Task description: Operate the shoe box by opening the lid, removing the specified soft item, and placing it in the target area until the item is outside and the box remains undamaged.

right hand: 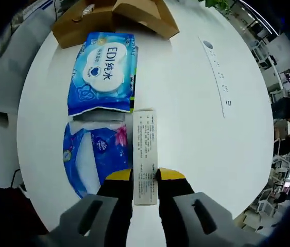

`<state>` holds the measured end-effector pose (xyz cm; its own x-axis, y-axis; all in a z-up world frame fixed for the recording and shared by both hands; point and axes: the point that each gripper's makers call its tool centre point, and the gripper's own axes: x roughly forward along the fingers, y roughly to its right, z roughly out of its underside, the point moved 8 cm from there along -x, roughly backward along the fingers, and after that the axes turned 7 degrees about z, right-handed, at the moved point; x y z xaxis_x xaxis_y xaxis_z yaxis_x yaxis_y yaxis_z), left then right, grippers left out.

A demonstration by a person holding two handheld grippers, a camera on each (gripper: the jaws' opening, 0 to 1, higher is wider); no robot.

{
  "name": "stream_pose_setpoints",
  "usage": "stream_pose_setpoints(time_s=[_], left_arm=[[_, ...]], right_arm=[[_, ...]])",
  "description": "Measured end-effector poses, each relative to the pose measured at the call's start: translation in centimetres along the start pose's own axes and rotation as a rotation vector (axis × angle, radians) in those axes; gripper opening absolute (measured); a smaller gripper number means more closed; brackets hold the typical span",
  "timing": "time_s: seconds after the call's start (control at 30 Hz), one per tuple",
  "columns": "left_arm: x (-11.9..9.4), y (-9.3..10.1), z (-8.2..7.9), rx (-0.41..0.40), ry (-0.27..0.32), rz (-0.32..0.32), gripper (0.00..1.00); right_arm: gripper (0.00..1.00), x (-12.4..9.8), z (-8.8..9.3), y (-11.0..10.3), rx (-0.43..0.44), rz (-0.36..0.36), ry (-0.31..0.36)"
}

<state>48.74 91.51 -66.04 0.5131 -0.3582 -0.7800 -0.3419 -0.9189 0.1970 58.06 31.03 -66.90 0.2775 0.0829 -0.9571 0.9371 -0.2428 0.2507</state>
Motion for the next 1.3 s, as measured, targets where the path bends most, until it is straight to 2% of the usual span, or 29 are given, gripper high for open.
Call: stream_pose_setpoints(time_s=[0.27,0.43,0.53,0.57,1.13,1.3], left_arm=[[0.0,0.0,0.1,0.003,0.000,-0.001,0.02],[0.0,0.0,0.1,0.008,0.001,-0.002,0.02],[0.0,-0.1,0.1,0.009,0.003,0.000,0.02],[0.0,-0.1,0.1,0.009,0.004,0.000,0.02],[0.1,-0.2,-0.1,0.026,-0.003,0.007,0.02],[0.2,-0.1,-0.3,0.064,-0.012,0.012,0.03]], right_arm=[[0.15,0.2,0.2,0.1,0.004,-0.004,-0.020],[0.16,0.4,0.2,0.4,0.050,0.008,-0.043],[0.16,0.8,0.0,0.5,0.041,0.021,-0.055],[0.17,0.8,0.0,0.6,0.014,0.027,-0.059],[0.18,1.2,-0.3,1.2,0.012,0.042,-0.055],[0.18,0.9,-0.2,1.1,0.020,0.063,-0.051]])
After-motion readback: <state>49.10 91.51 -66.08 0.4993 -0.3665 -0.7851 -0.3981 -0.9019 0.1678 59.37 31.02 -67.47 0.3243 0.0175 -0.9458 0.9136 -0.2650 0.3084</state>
